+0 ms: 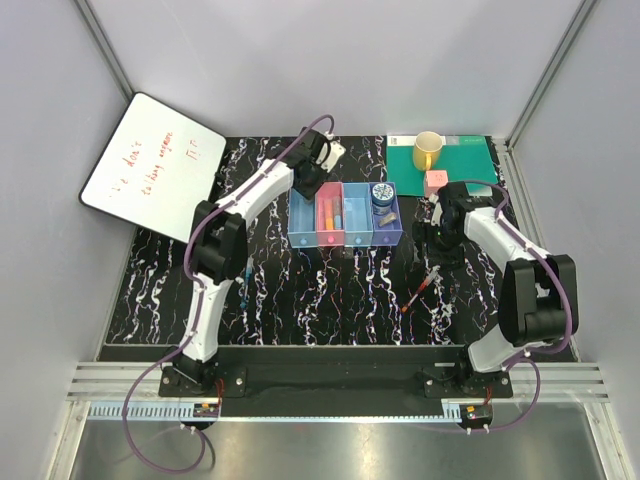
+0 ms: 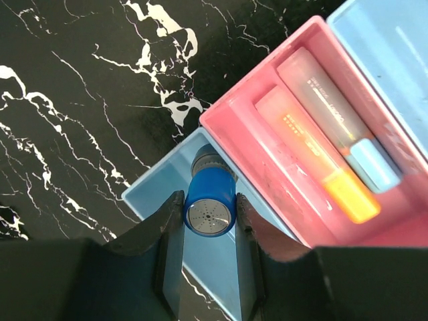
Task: Sort the stationery into containers
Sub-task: Place the stationery in the storage box.
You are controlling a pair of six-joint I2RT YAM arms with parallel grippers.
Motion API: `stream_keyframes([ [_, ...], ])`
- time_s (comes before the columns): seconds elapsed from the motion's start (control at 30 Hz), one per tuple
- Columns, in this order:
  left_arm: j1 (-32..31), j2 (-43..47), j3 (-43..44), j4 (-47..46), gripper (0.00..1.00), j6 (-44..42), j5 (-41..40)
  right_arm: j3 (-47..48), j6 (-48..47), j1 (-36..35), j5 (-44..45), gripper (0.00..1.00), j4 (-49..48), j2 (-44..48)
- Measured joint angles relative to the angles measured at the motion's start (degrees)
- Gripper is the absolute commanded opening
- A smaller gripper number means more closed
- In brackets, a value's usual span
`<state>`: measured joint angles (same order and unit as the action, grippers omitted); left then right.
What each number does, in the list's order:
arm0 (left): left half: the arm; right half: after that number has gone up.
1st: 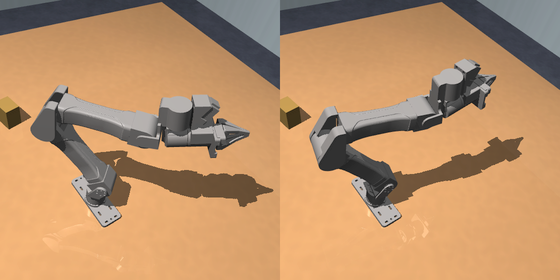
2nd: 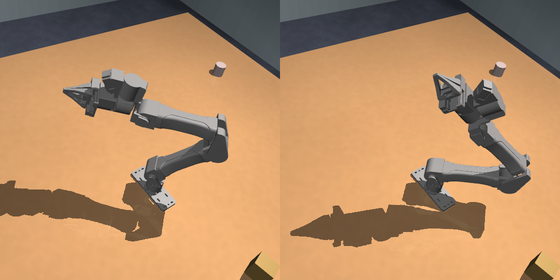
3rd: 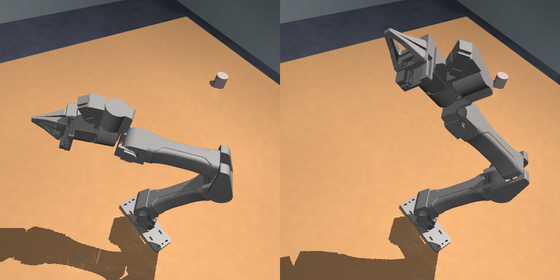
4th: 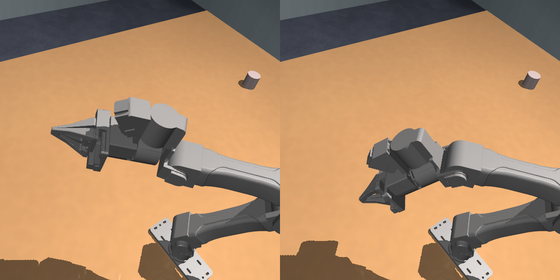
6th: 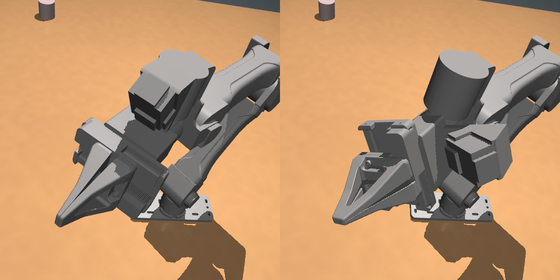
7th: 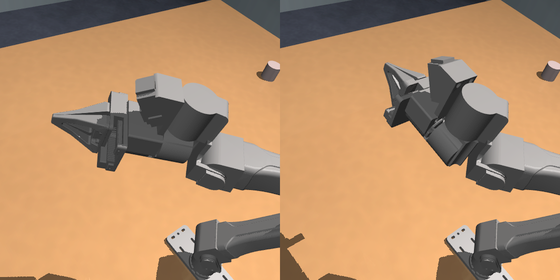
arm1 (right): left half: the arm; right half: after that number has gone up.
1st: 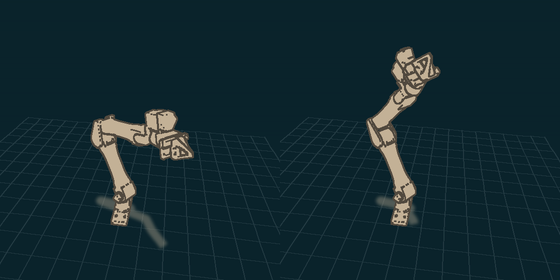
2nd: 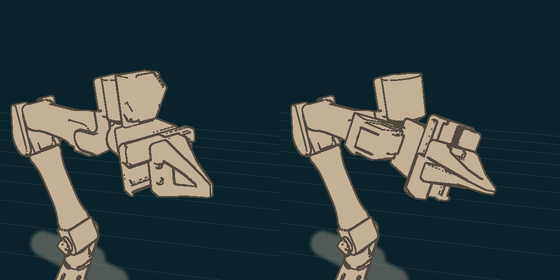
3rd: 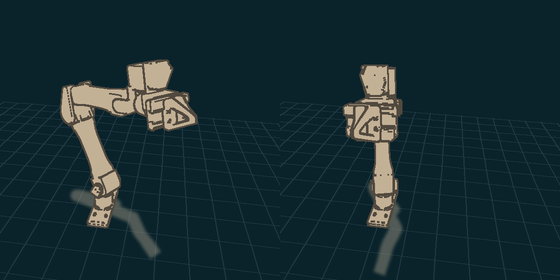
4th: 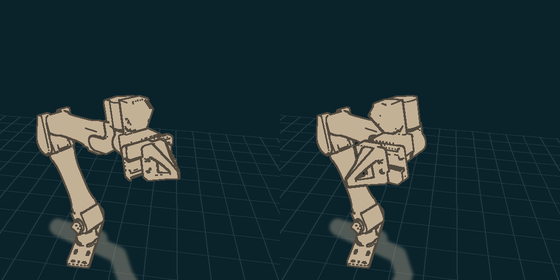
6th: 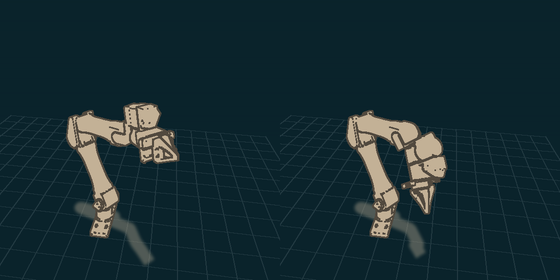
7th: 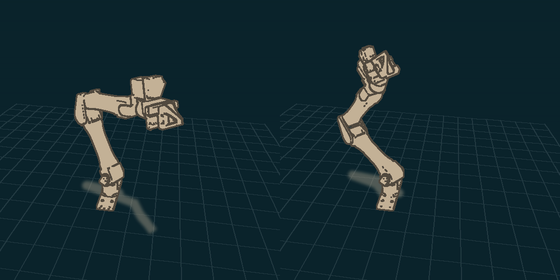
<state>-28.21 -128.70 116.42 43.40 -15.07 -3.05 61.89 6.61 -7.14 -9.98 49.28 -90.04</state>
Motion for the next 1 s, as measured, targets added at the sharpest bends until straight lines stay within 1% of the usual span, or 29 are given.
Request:
stream_keyframes([
  [0.03, 0.0, -0.5, 0.2, -0.1, 0.09, -0.2, -0.2, 0.0, 0.3, 0.1, 0.0, 0.83, -0.2, -0.3],
  [0.13, 0.0, -1.2, 0.2, -0.1, 0.19, -0.6, -0.6, -0.1, 1.1, 0.2, 0.0, 0.83, -0.5, -1.2],
  [0.33, 0.0, -1.6, 0.3, -0.2, 0.29, -1.5, -1.6, -0.1, 1.8, 0.2, 0.0, 0.82, -1.1, -2.0],
  [0.37, 0.0, -1.6, 0.3, -0.2, 0.35, -1.5, -1.6, -0.1, 1.8, 0.2, 0.0, 0.81, -1.2, -2.1],
  [0.4, 0.0, -1.6, 0.3, -0.3, 0.37, -1.6, -1.7, -0.1, 1.9, 0.2, 0.0, 0.81, -1.3, -2.2],
  [0.53, 0.0, -1.6, 0.3, -0.7, 0.41, -1.8, -1.7, -0.1, 2.2, 0.2, 0.0, 0.80, -1.5, -3.1],
  [0.57, 0.0, -1.6, 0.3, -0.7, 0.43, -1.9, -1.7, -0.1, 2.3, 0.2, 0.0, 0.80, -1.5, -3.3],
  [0.67, 0.0, -1.6, 0.3, -0.9, 0.46, -2.1, -1.8, -0.1, 2.5, 0.2, 0.0, 0.79, -1.6, -4.1],
  [0.8, 0.1, -1.6, 0.3, -1.2, 0.52, -2.5, -1.8, -0.1, 2.9, 0.2, 0.5, 0.78, -1.7, -5.4],
  [0.93, 0.3, -1.6, 0.3, -1.4, 0.52, -2.7, -1.8, -0.1, 2.9, 0.2, 1.7, 0.76, -1.7, -6.5],
  [1.0, 0.4, -1.6, 0.3, -1.5, 0.52, -2.7, -1.8, -0.1, 3.0, 0.2, 2.3, 0.76, -1.7, -6.7],
])
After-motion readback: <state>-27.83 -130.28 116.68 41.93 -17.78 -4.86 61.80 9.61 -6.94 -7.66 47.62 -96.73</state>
